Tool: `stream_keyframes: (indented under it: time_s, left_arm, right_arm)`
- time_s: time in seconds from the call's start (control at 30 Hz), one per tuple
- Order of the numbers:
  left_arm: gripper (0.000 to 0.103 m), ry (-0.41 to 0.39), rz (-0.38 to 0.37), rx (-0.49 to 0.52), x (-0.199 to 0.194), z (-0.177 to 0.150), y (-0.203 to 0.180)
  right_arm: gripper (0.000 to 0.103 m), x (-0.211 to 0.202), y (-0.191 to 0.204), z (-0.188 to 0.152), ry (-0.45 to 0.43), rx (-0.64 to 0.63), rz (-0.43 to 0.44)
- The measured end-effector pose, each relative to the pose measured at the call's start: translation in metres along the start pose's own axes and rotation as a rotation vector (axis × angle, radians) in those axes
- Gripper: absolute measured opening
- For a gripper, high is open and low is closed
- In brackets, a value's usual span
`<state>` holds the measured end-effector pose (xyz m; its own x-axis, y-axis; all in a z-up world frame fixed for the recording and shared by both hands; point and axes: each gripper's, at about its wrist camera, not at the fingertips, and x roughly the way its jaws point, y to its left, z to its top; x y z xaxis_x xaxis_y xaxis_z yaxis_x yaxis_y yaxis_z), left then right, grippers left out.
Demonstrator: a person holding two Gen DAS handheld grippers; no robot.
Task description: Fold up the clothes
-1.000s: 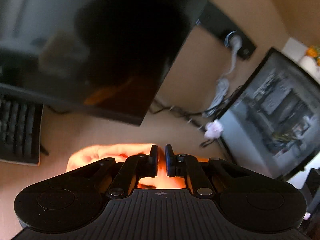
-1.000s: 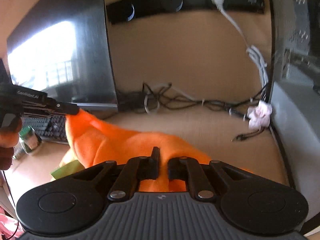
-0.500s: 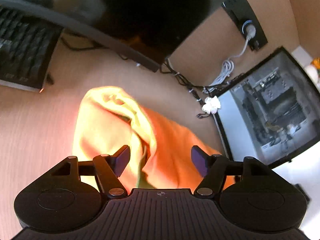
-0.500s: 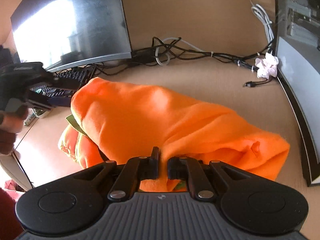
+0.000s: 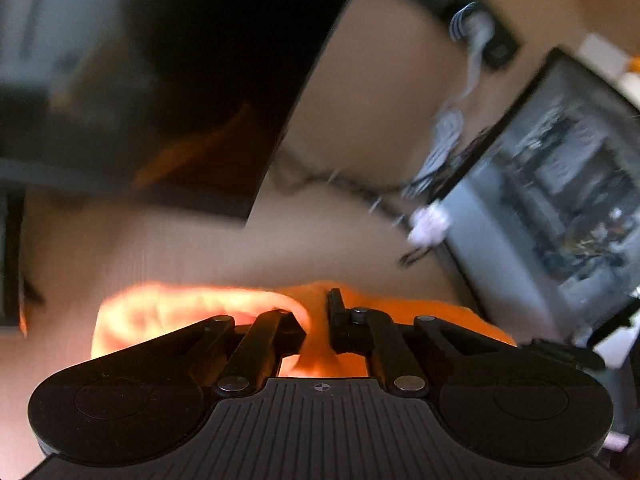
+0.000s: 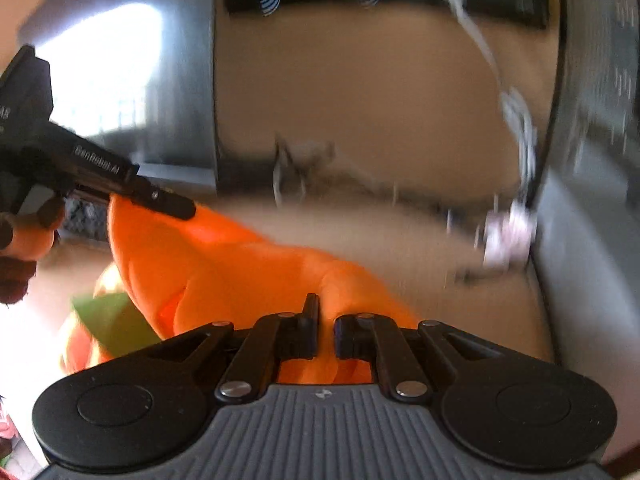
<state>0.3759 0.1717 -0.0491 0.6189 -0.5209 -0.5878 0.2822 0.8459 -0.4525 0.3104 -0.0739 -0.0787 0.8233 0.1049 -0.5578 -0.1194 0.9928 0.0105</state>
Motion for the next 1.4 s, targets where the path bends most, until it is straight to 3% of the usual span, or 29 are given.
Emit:
stream_keyframes:
  time_s: [0.1,0.23,0.4,0.5,0.63,0.73,0.8,0.87,0.93,1.0,1.1,1.2,1.3,1.4]
  left_arm:
    - [0.006,-0.035,-0.016,0.049,-0.035,-0.011,-0.01]
    - [0.006,-0.003,-0.015,0.058,-0.063,-0.055,-0.011]
    - [0.008,0.198,-0.016,-0.062,-0.054,-0.125,0.015]
    - [0.012,0.31,-0.04,-0.136,-0.04,-0.152,0.027]
    - [0.019,0.335,-0.079,-0.115,-0.042,-0.151,0.026]
    - [0.042,0.342,-0.125,-0.092,-0.054,-0.142,0.026]
    - [0.063,0.335,-0.161,-0.083,-0.07,-0.134,0.026]
    - [0.071,0.309,-0.197,-0.082,-0.087,-0.121,0.027]
    - [0.08,0.263,-0.23,-0.093,-0.105,-0.107,0.028]
    - [0.088,0.207,-0.257,-0.103,-0.121,-0.094,0.029]
    - [0.094,0.133,-0.275,-0.099,-0.119,-0.084,0.026]
    - [0.094,0.241,-0.313,-0.223,-0.081,-0.1,0.035]
    - [0.094,0.446,-0.26,-0.309,-0.041,-0.135,0.042]
    - [0.095,0.491,-0.25,-0.316,-0.03,-0.147,0.043]
  right_arm:
    - [0.007,-0.024,0.003,0.003,-0.026,-0.008,0.027]
    - [0.007,-0.04,0.019,-0.025,0.057,-0.038,0.067]
    - [0.007,-0.03,0.035,-0.078,0.272,-0.035,0.098]
    - [0.007,-0.017,0.038,-0.098,0.334,-0.038,0.082]
    - [0.012,-0.014,0.04,-0.099,0.323,-0.043,0.063]
    - [0.016,-0.013,0.043,-0.101,0.315,-0.052,0.059]
    - [0.018,-0.011,0.043,-0.1,0.313,-0.053,0.053]
    - [0.019,-0.011,0.042,-0.097,0.317,-0.041,0.058]
    - [0.027,-0.014,0.037,-0.094,0.327,-0.035,0.06]
    - [0.05,-0.019,0.031,-0.089,0.334,-0.036,0.064]
    - [0.058,-0.034,0.018,-0.071,0.328,-0.05,0.121]
    - [0.07,-0.055,0.008,-0.042,0.264,-0.088,0.184]
    - [0.085,-0.069,0.002,-0.005,0.138,-0.087,0.241]
    - [0.085,-0.053,0.006,0.02,0.058,-0.055,0.302]
